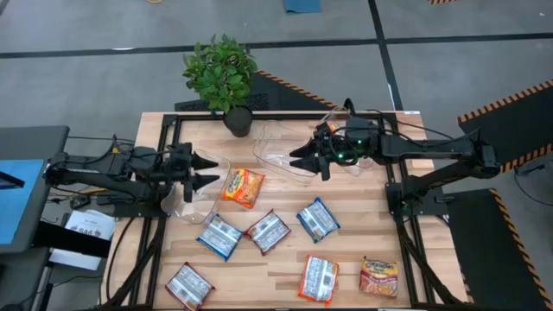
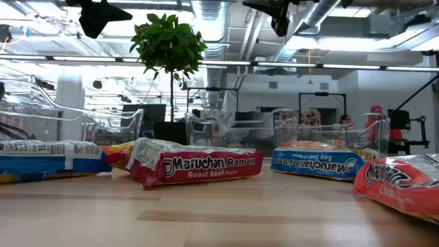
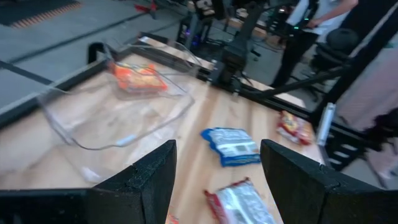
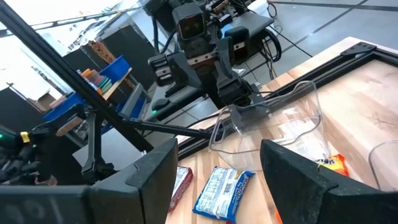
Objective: Sort Maruchan noodles
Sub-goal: Put the top orange noodle pack into the right transparent bin
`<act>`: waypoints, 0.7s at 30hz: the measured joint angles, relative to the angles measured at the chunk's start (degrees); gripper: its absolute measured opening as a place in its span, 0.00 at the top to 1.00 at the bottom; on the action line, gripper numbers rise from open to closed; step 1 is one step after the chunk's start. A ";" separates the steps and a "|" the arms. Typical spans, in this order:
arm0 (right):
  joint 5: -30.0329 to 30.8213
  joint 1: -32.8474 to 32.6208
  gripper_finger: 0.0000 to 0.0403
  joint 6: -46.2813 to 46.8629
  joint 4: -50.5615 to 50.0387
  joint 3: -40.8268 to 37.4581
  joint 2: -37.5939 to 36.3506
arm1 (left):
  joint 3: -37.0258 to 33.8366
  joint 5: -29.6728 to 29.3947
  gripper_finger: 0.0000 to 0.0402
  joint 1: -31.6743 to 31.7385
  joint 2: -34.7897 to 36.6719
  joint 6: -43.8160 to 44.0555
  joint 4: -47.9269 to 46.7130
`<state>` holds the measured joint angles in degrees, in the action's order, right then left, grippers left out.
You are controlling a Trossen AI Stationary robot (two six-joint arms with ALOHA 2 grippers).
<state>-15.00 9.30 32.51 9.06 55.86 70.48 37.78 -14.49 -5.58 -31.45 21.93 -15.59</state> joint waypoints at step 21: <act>0.09 0.15 0.37 -0.02 -0.07 0.00 0.00 | -0.02 -0.07 0.46 0.00 -0.01 -1.84 0.00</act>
<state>-14.92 9.45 32.49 8.99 55.86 70.48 37.76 -14.56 -5.58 -31.46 20.08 -15.59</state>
